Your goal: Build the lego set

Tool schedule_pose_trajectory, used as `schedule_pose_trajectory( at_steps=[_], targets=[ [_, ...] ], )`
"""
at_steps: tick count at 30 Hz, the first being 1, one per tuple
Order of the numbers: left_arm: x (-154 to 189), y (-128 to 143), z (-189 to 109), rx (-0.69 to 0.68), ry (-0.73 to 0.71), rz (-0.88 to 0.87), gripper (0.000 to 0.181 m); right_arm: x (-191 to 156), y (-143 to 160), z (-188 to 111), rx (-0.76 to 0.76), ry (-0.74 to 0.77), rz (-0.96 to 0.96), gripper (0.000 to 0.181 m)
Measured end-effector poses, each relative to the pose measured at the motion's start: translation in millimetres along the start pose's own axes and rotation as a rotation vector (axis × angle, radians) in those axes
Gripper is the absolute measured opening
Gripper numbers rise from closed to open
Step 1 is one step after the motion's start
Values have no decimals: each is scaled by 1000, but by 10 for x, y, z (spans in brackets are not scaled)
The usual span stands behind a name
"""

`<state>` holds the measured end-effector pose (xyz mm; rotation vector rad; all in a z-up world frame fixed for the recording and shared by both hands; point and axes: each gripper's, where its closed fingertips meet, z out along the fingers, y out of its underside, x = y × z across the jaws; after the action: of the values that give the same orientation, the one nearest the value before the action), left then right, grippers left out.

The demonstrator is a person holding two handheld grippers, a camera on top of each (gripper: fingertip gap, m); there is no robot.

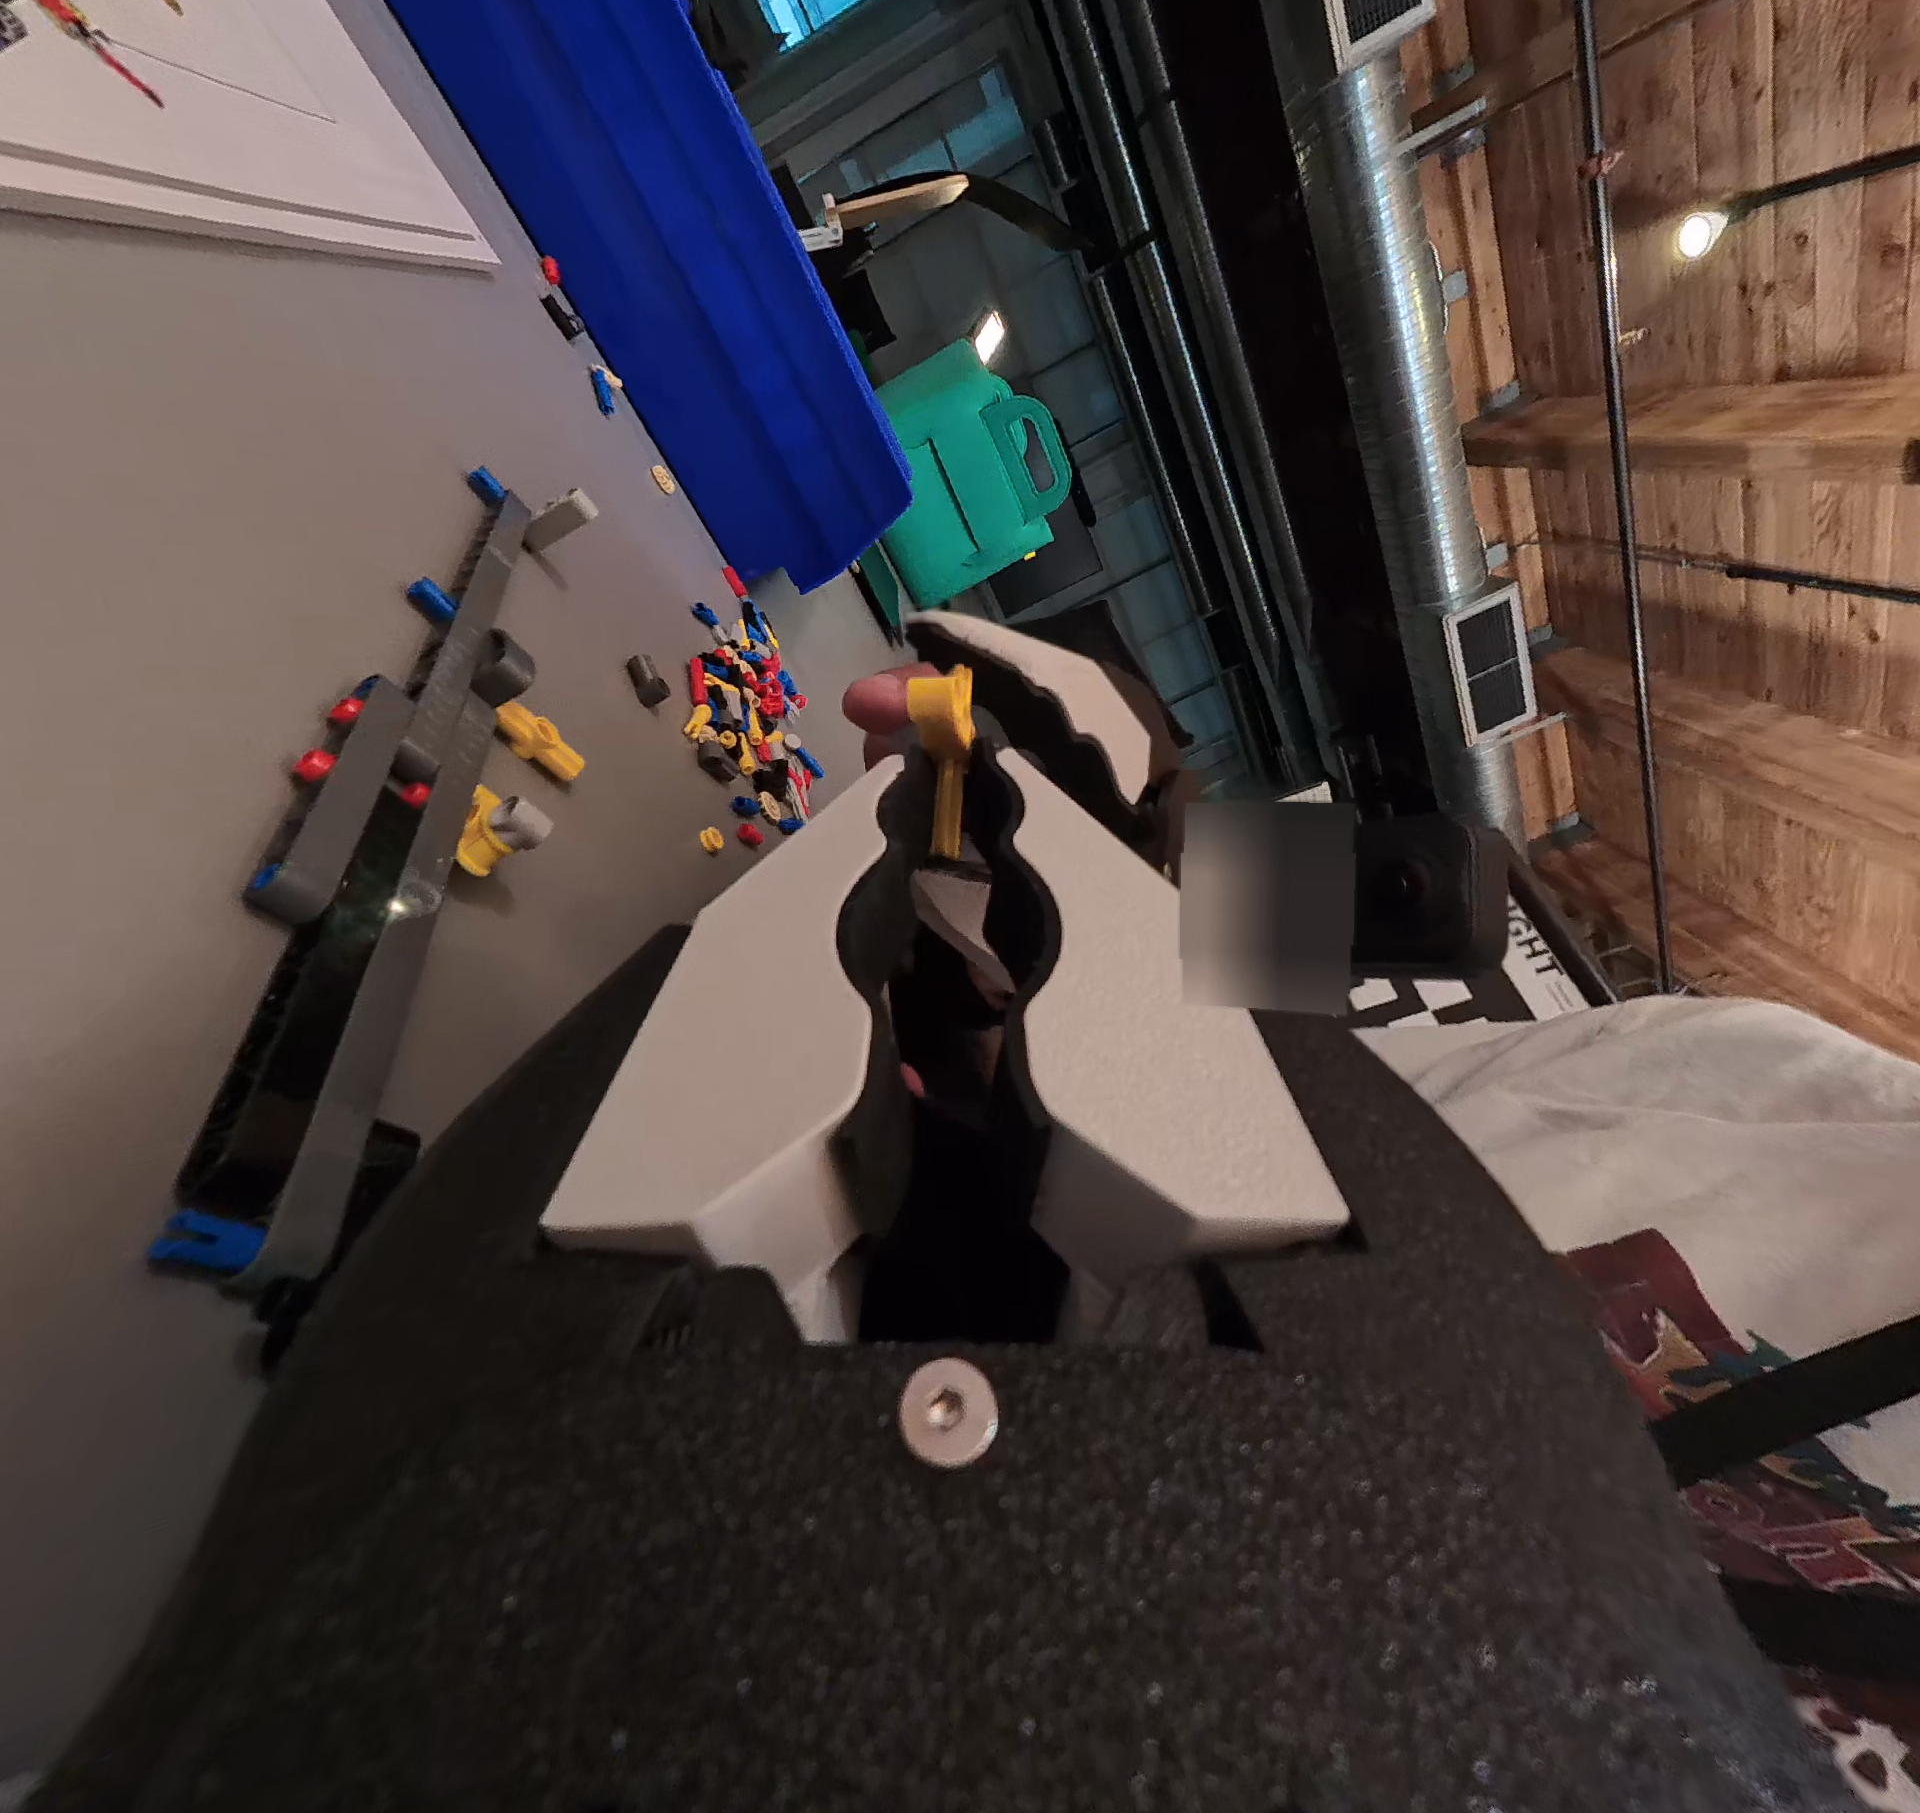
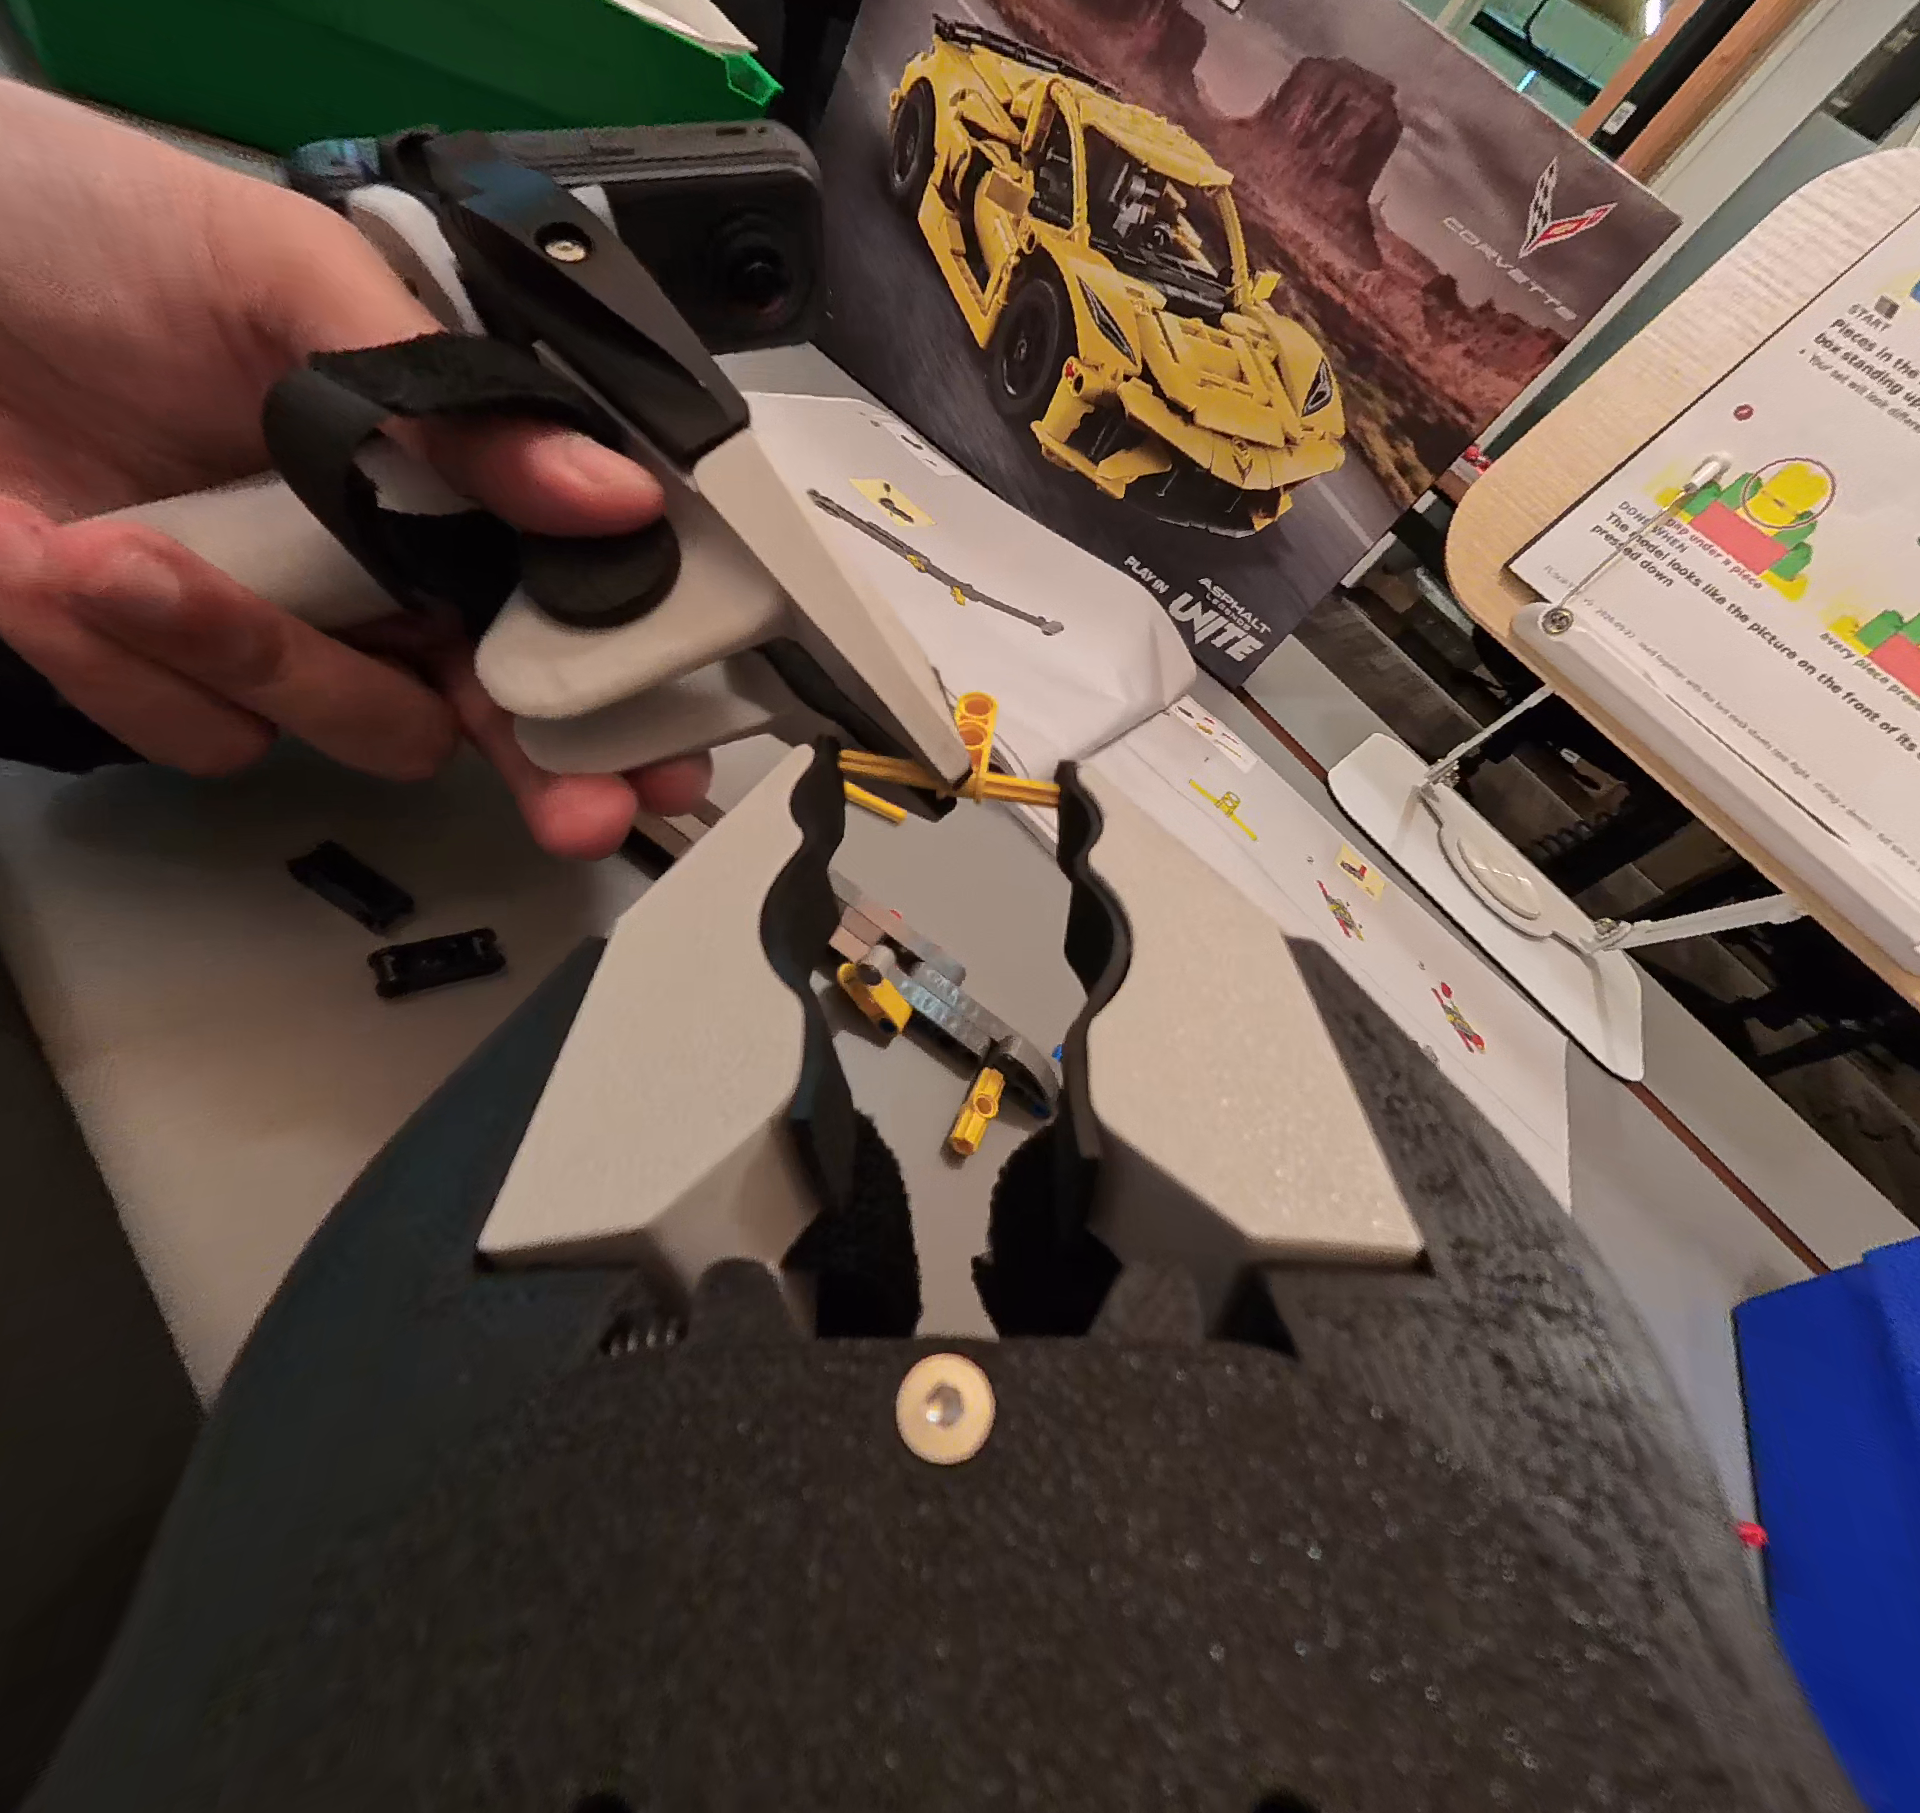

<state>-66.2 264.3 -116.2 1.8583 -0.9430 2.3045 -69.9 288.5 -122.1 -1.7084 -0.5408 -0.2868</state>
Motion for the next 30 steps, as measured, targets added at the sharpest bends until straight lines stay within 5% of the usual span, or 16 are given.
schedule_pose_trajectory(
  at_steps=[4,9,29,30],
  targets=[
    [12,-51,5,-1,-61,138,20,42,0,-6,1,12,36,41],
    [13,-90,49,26,-41,108,6,27,-9,-11,4,6,40,41],
    [-29,-99,13,37,-57,106,7,18,53,17,-28,-11,58,40],
    [-23,-159,-21,70,-59,107,6,58,104,6,-60,15,47,15]
  ],
)
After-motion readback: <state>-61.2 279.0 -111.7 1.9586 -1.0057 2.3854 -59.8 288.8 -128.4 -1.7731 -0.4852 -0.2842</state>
